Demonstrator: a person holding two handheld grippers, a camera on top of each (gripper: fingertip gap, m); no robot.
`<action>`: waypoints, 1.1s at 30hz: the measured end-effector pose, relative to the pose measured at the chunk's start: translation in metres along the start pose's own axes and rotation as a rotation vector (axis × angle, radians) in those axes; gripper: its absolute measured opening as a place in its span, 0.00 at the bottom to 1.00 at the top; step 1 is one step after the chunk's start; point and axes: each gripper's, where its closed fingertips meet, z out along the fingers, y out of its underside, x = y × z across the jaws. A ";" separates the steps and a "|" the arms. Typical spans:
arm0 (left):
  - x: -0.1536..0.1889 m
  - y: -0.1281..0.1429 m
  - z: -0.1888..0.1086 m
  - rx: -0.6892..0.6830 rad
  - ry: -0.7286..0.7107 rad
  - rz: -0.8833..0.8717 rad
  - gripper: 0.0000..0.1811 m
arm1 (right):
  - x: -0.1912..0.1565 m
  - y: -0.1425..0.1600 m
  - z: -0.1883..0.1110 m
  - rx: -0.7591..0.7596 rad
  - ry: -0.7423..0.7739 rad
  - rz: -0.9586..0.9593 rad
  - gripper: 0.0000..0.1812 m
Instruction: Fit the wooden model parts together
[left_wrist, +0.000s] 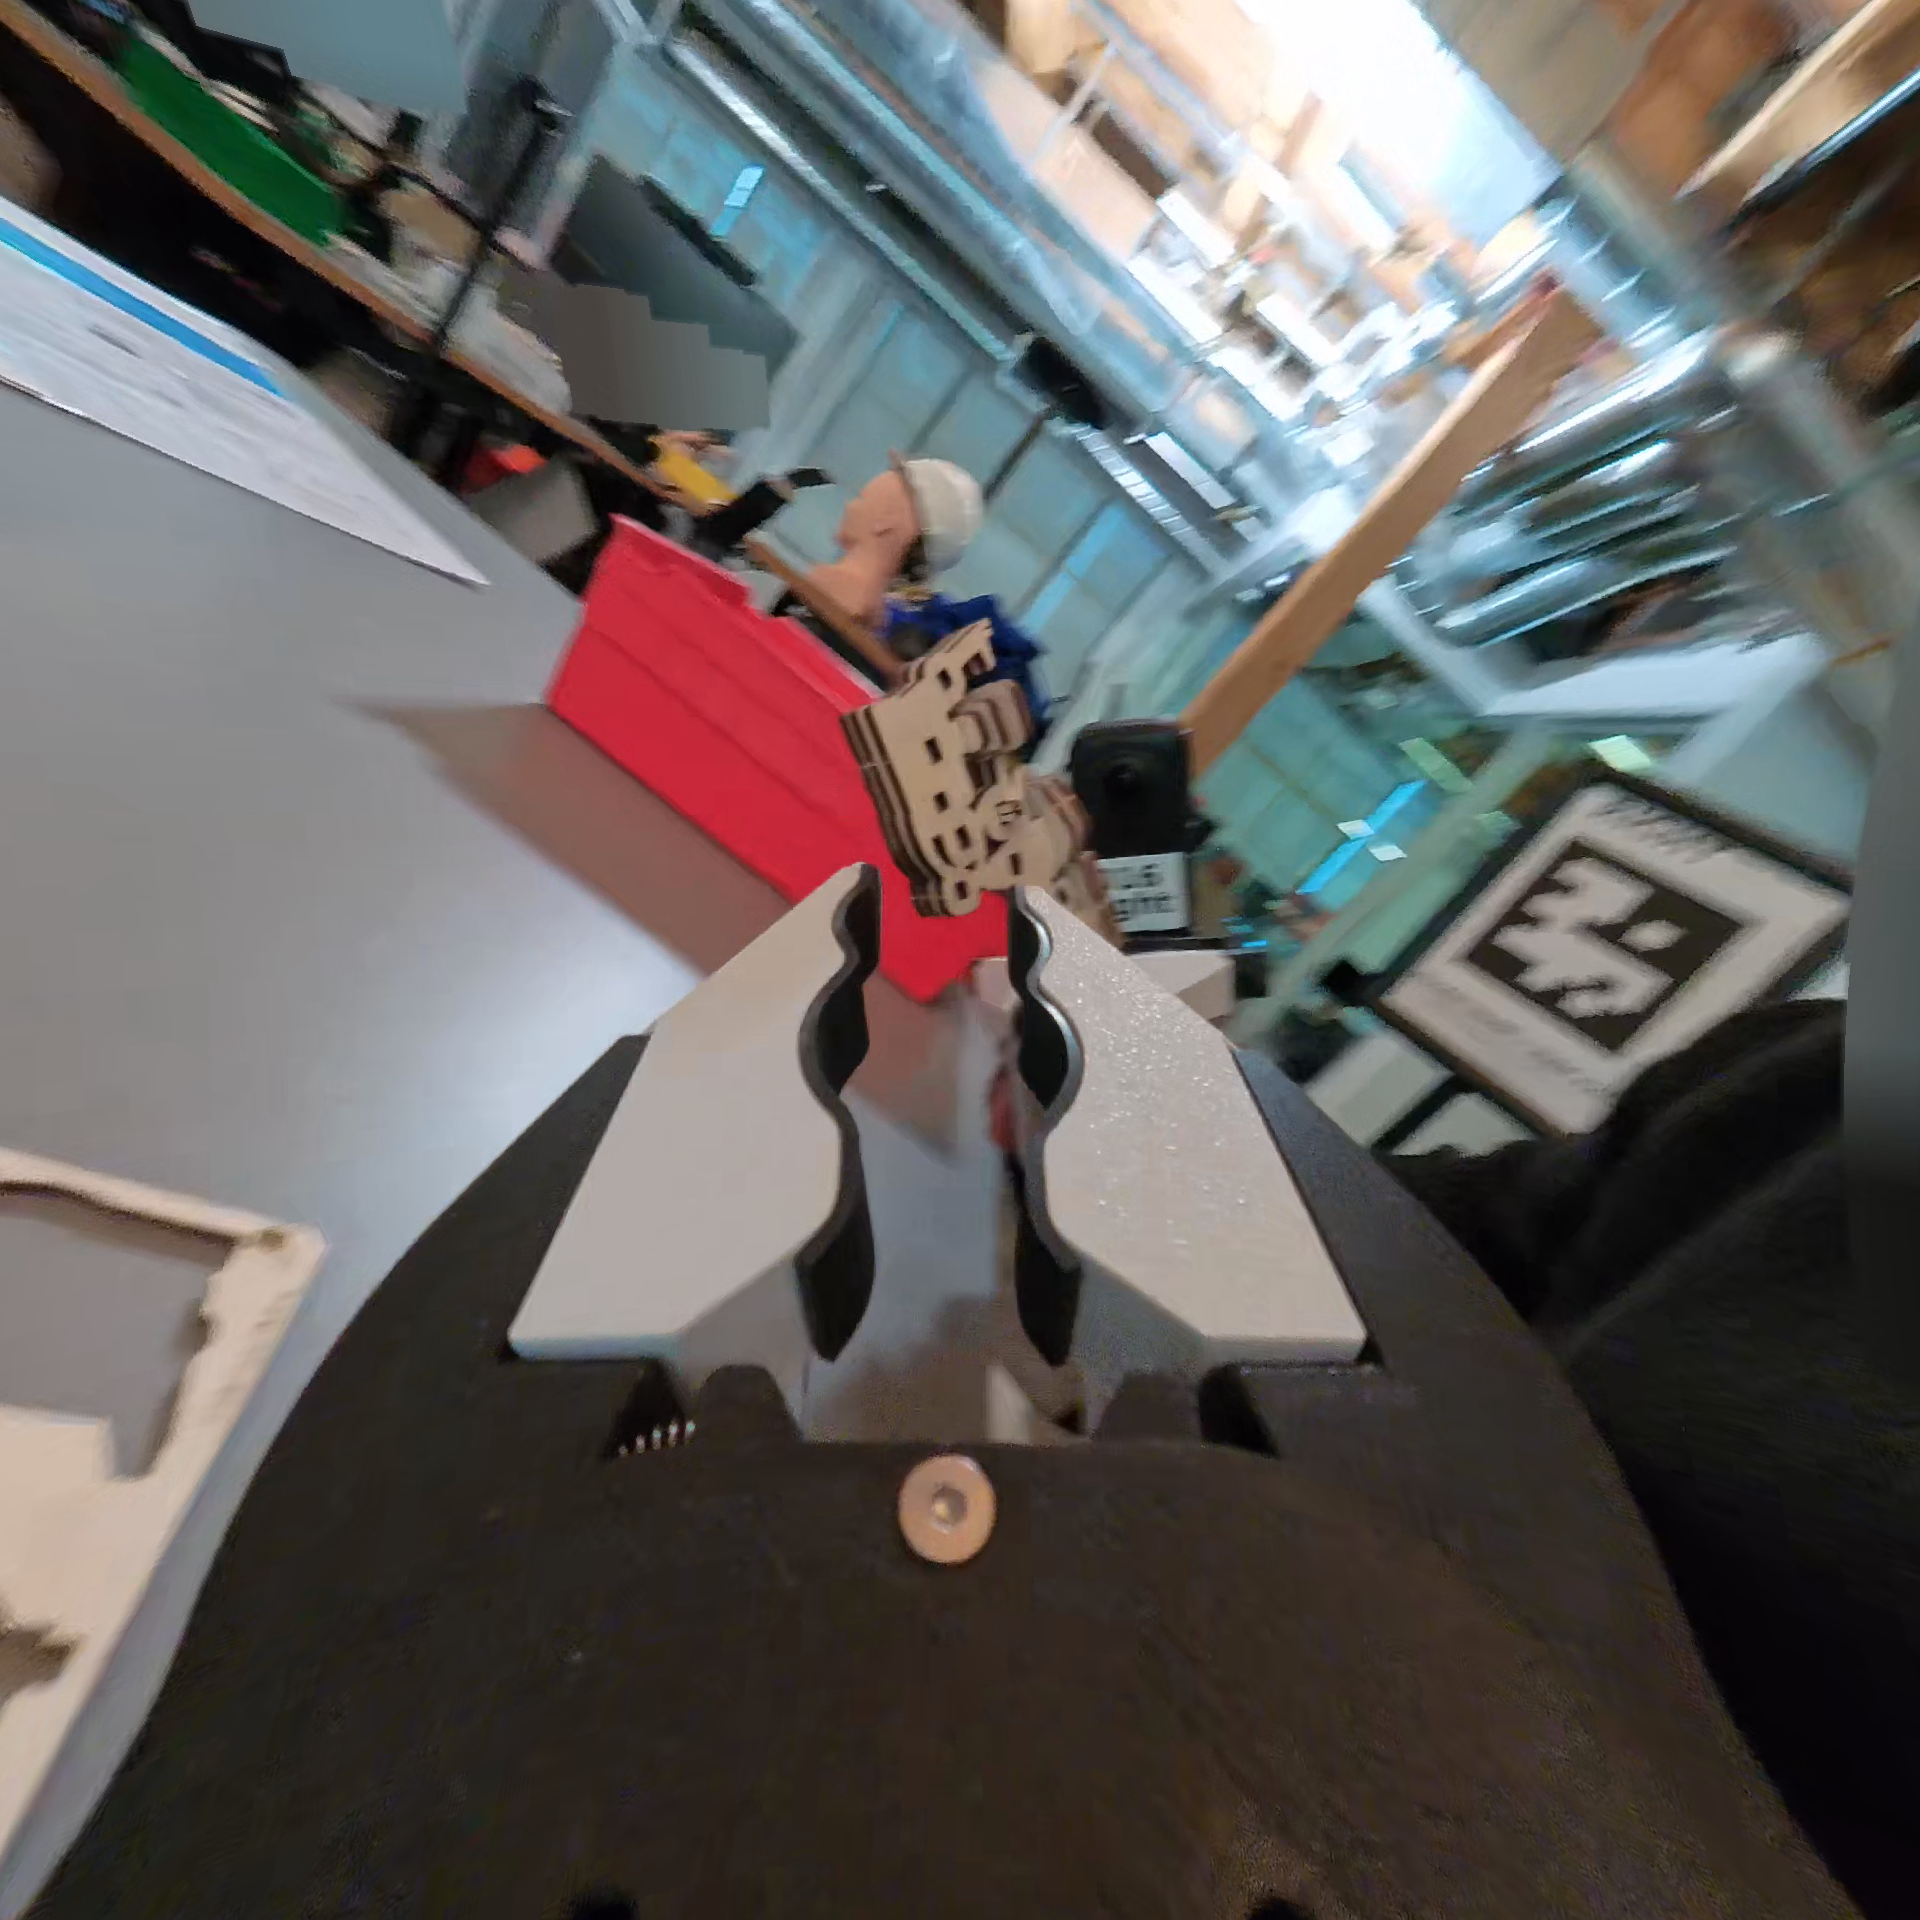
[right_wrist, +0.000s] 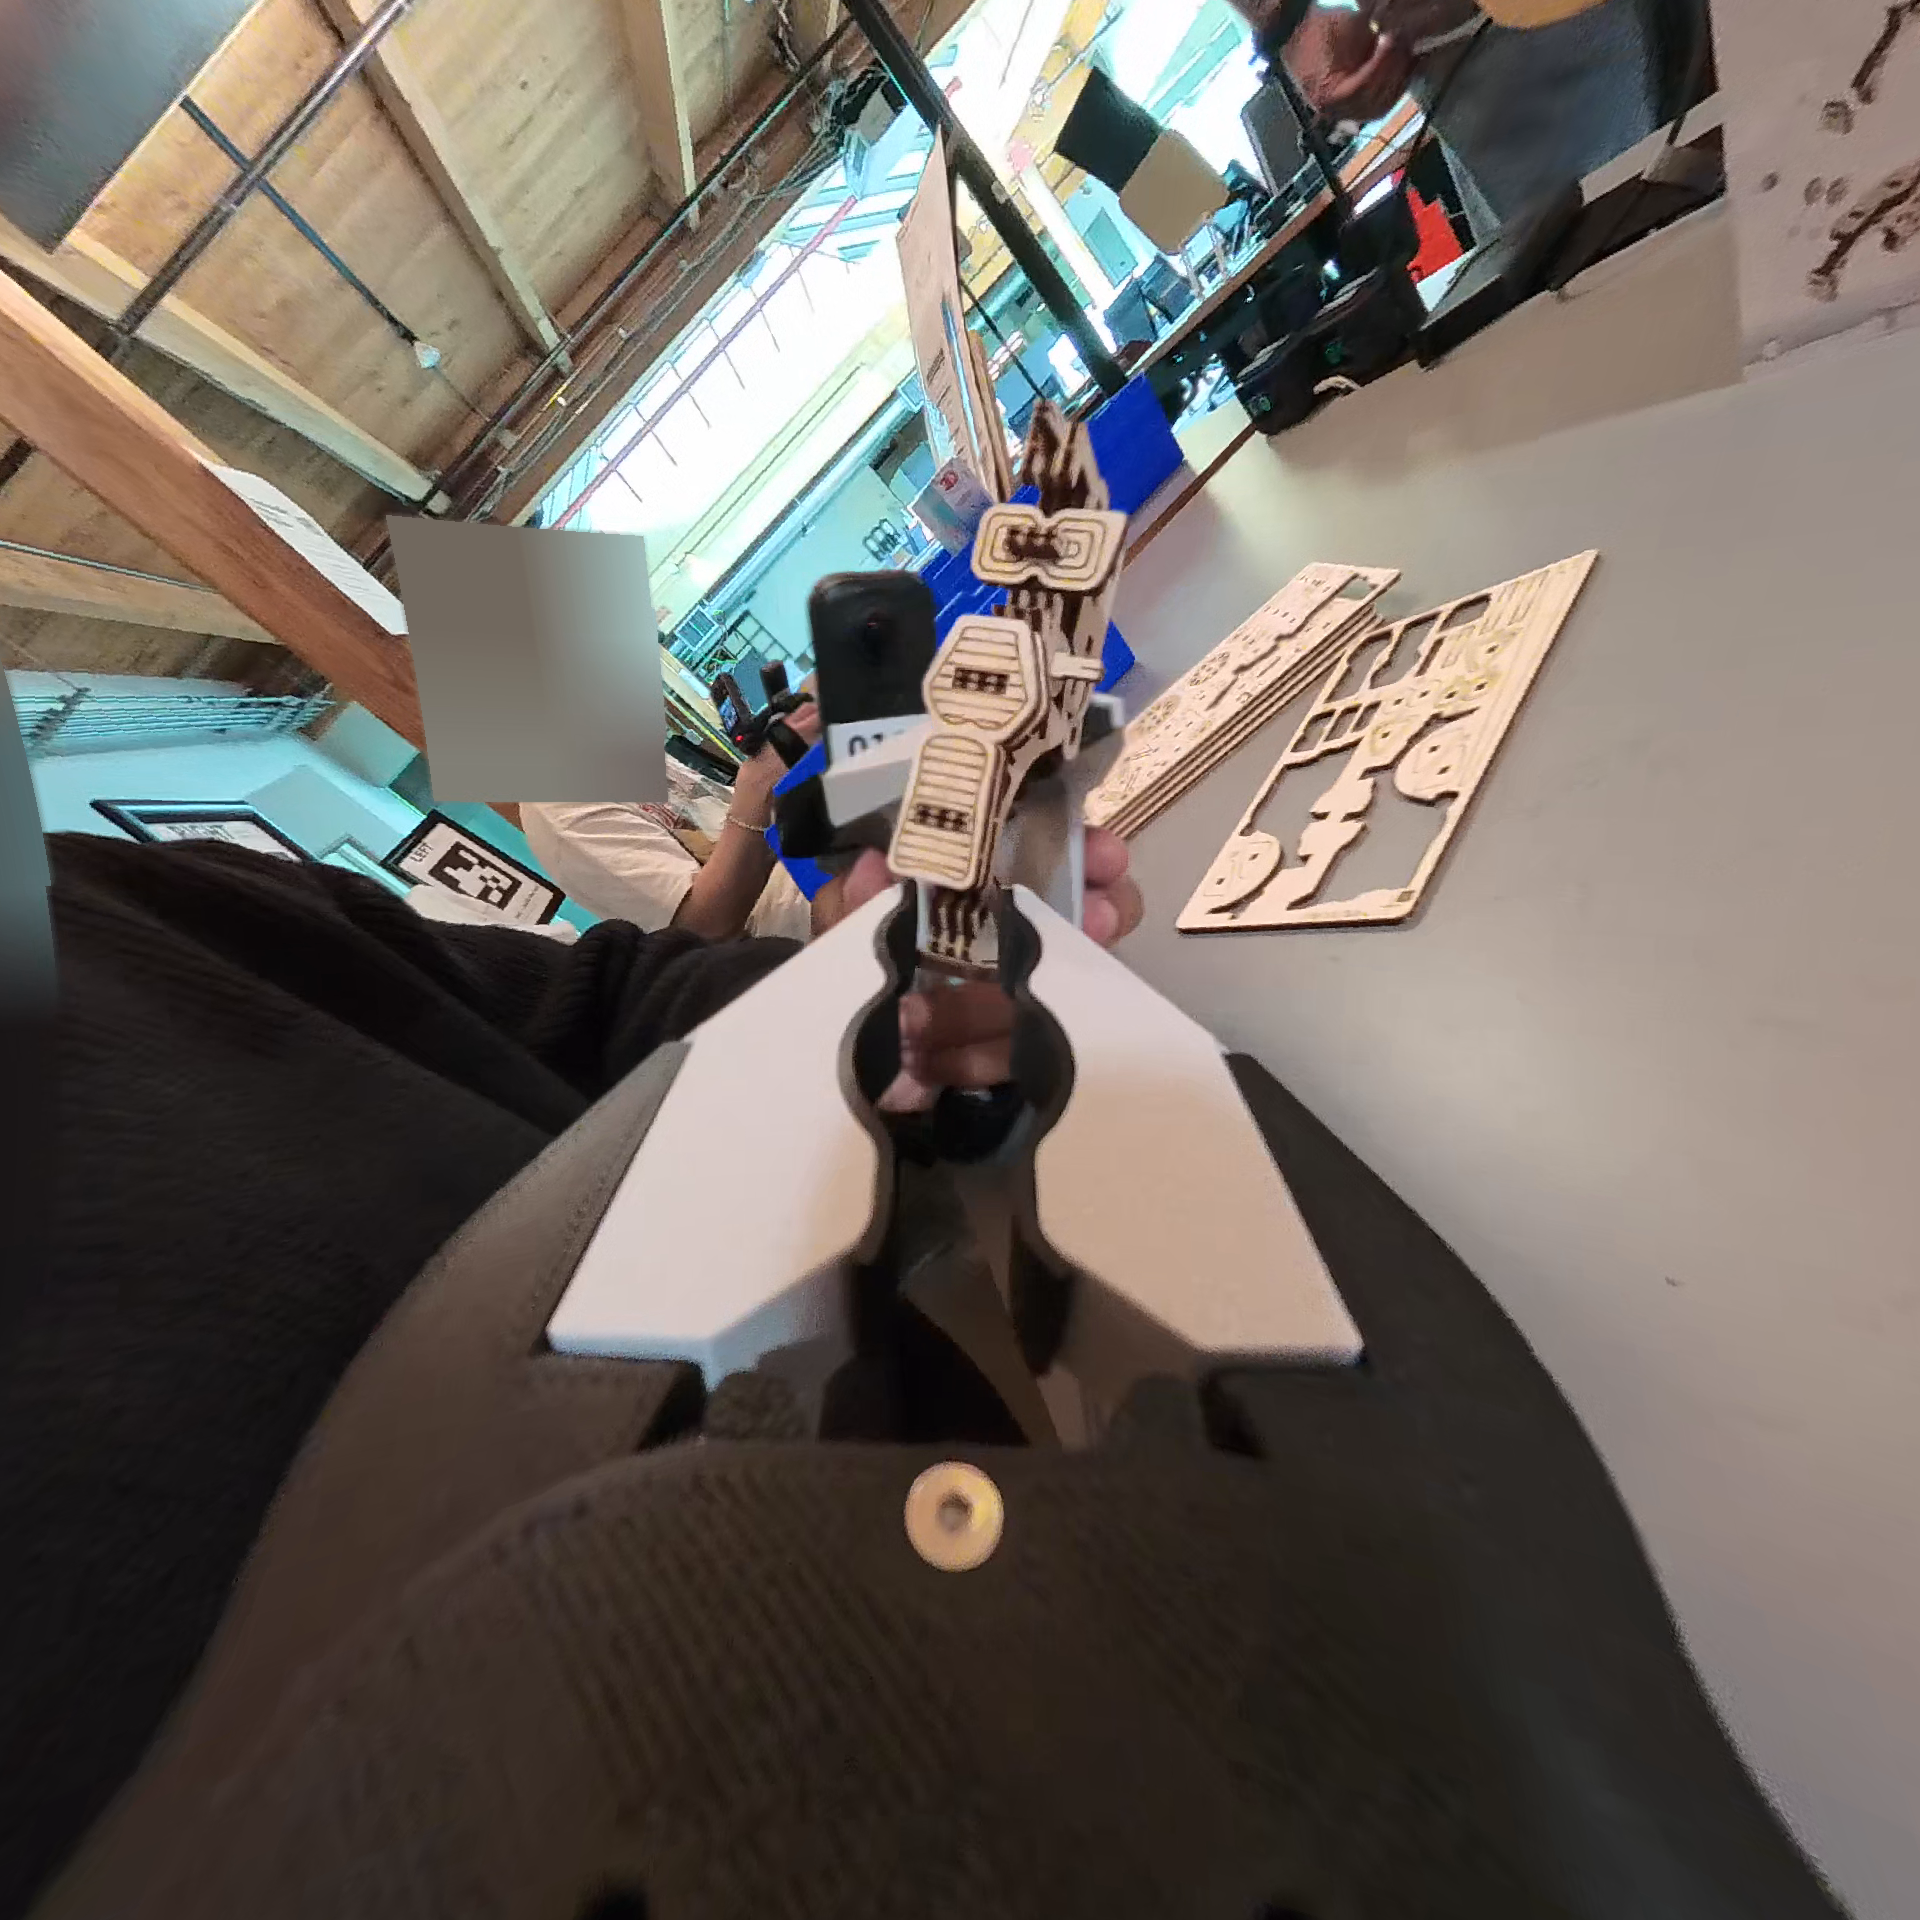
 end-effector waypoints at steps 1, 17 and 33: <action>0.006 -0.002 0.001 0.005 0.060 -0.053 0.12 | 0.000 -0.001 -0.001 -0.002 -0.002 -0.011 0.08; 0.039 -0.005 -0.002 -0.057 0.375 -0.196 0.14 | -0.034 0.015 -0.014 -0.220 -0.237 -0.103 0.08; 0.052 0.001 -0.005 -0.104 0.478 -0.231 0.14 | -0.039 0.024 -0.013 -0.266 -0.255 -0.156 0.08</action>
